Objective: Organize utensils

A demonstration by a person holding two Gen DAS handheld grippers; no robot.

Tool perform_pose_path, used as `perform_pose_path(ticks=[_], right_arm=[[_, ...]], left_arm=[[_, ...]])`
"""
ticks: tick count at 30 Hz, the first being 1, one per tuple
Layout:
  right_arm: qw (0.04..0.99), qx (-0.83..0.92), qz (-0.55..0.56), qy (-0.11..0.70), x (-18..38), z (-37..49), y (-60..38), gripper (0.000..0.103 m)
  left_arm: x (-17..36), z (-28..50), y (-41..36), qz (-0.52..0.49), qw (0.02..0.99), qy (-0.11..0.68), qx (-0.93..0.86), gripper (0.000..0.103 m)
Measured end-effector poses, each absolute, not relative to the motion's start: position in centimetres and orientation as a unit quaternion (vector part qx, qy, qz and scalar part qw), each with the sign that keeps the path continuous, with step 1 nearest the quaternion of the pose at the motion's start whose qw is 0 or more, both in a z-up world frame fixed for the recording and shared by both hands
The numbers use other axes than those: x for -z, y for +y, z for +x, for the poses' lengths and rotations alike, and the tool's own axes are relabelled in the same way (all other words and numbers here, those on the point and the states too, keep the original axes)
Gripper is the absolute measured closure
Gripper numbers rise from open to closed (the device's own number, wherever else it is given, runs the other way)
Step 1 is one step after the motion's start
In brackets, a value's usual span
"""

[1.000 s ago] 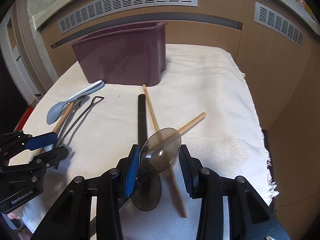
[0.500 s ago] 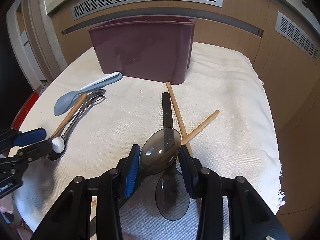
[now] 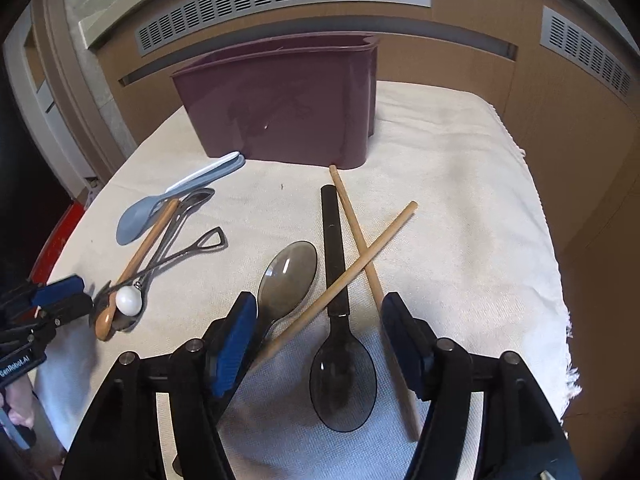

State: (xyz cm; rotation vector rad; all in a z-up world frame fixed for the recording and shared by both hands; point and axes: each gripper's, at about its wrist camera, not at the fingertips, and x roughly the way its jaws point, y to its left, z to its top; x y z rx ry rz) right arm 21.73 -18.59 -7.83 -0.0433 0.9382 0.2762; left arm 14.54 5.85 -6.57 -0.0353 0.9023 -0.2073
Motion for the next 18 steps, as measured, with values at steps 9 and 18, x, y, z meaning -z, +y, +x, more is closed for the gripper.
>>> perform_pose_path(ticks=[9, 18], right_arm=[[0.885, -0.127, -0.053, 0.445, 8.0, 22.0, -14.5, 0.050], [0.886, -0.104, -0.136, 0.432, 8.3, 22.0, -13.2, 0.088]], left_arm=[[6.8, 13.3, 7.4, -0.026, 0.890, 0.445, 0.091, 0.061], [6.9, 12.8, 6.8, 0.000, 0.888, 0.440, 0.132, 0.057]])
